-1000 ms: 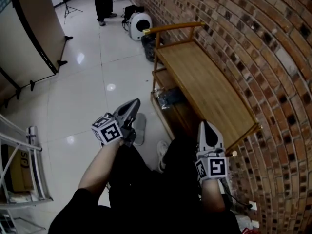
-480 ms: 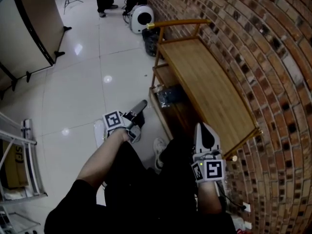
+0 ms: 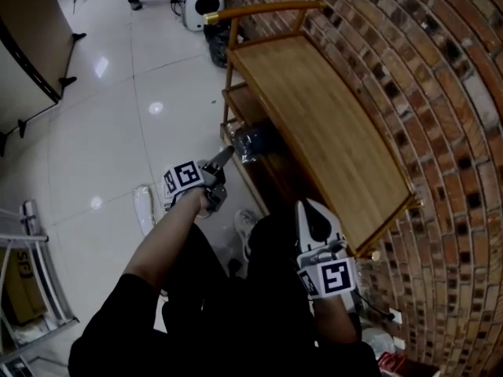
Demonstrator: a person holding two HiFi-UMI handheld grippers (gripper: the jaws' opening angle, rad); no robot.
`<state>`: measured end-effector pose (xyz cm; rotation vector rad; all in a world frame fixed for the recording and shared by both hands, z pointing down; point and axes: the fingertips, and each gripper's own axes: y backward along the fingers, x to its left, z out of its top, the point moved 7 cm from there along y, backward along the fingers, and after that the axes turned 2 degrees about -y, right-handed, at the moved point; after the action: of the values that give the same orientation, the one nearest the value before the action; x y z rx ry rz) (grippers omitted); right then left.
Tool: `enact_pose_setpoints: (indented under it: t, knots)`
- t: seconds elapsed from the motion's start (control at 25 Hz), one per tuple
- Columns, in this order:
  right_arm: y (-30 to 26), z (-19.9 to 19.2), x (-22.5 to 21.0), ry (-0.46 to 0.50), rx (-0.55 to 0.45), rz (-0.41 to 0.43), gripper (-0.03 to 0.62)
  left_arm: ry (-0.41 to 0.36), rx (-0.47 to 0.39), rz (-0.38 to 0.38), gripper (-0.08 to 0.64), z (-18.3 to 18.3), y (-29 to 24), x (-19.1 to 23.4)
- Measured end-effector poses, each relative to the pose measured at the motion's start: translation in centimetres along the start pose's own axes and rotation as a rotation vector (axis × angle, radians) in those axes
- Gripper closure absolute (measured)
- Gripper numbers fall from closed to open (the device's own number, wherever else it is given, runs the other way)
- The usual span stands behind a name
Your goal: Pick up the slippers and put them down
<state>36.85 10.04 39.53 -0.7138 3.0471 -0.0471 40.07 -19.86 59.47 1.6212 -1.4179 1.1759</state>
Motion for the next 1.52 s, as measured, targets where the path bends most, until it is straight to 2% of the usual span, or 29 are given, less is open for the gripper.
enact_pose_setpoints:
  t: [0.08,0.2,0.56,0.68,0.76,0.92,1.08,1.24,1.36,1.52]
  knots:
    - [-0.3,-0.3,0.1,-0.009,0.006,0.014,0.584,0.017,-0.001,0.019,0.336,0.1,-1.2,1.3]
    - [-0.6,-0.7,0.3,-0.02,0.016,0.034,0.584,0.026,0.008,0.007,0.279,0.0,-2.8,2.3]
    - [-1.7,-2.0,0.6,-0.056,0.05,0.058,0.584,0.018,0.124,-0.035,0.284,-1.1,-7.0,2.8]
    - [-1.9,-2.4,0.6,-0.067,0.051,0.057,0.584,0.019,0.105,-0.031,0.453,-1.0,-7.1,2.8]
    - [-1.9,-2.5,0.6,-0.072,0.05,0.057,0.584,0.028,0.092,-0.049,0.48,-0.9,-7.1,2.4]
    - [-1.9,-2.6,0.5,-0.079,0.04,0.062,0.584,0.009,0.075,-0.086,0.486,-0.9,-6.6,1.4]
    - [-1.9,-2.6,0.0,-0.085,0.017,0.051,0.584,-0.056,0.037,-0.124,0.486,-0.3,-4.6,-0.4]
    - [-2.5,-2.3,-0.1,-0.081,0.002,0.064,0.584,-0.021,-0.037,-0.198,0.489,0.7,-0.9,-1.9]
    - [-2.8,-1.6,0.9,-0.056,0.006,0.087,0.584,-0.02,-0.127,-0.154,0.489,2.1,2.7,-1.7]
    - [-2.6,-0.3,2.8,-0.045,-0.037,0.117,0.584,-0.017,-0.221,-0.108,0.489,3.7,7.9,-2.0]
